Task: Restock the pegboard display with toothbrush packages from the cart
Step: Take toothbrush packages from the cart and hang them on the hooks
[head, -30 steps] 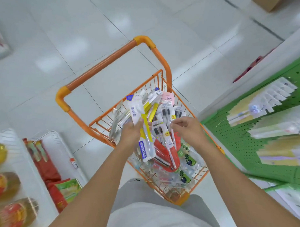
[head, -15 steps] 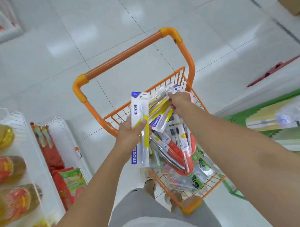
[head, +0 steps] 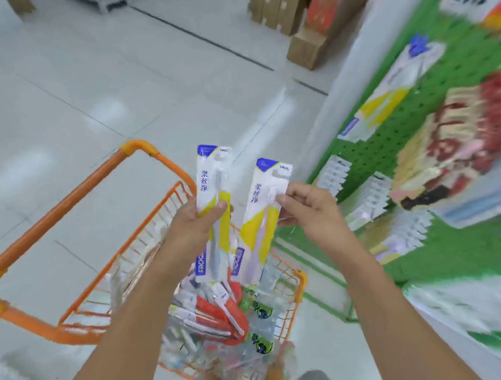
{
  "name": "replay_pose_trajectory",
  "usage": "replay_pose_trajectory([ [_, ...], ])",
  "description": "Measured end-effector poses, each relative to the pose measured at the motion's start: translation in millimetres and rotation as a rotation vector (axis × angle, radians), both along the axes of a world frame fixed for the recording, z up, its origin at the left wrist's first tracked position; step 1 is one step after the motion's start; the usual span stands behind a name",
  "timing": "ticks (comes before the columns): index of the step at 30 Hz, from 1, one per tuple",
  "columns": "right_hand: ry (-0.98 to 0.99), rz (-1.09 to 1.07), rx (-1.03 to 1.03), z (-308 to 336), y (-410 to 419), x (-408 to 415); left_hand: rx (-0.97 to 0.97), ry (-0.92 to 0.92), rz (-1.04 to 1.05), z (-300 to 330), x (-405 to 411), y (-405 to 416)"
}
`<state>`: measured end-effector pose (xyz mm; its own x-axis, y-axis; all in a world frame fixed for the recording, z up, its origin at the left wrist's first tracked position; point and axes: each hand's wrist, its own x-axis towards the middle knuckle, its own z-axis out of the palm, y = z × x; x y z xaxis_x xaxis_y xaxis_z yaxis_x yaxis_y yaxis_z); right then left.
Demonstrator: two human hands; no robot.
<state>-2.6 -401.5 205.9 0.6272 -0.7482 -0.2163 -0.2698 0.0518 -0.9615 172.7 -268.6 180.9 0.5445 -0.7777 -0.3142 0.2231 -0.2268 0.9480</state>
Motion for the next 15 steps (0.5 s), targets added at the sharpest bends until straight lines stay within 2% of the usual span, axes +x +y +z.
replay_pose_trajectory([
  [3,-0.097,-0.173,-0.068,34,-21,-46,-0.095,-0.036,-0.133,42,-50,-54],
  [8,-0.251,-0.375,-0.137,64,-50,-99,-0.165,-0.132,-0.198,82,-118,-112],
  [15,-0.303,-0.389,-0.128,76,-72,-122,-0.224,-0.136,-0.082,114,-146,-146],
])
